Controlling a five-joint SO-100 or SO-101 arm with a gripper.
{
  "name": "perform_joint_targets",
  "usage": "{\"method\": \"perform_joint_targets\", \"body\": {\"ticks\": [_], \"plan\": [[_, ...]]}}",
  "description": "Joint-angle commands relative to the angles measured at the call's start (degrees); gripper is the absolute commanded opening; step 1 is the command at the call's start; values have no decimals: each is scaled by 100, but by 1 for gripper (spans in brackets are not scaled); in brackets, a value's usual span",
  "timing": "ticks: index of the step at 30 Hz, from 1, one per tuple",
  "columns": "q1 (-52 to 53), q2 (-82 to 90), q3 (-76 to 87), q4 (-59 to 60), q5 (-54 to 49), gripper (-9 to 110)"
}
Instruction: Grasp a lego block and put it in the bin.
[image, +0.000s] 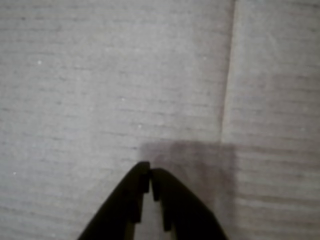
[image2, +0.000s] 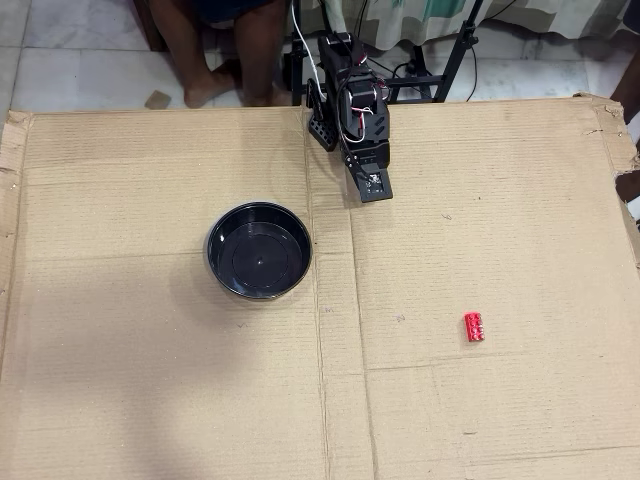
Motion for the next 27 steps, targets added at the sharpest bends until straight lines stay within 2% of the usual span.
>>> {"method": "perform_joint_targets", "body": {"ticks": [1,27], "plan": [[9,-35,79,316,9,0],[70,-167,-334,229,70,1]]}}
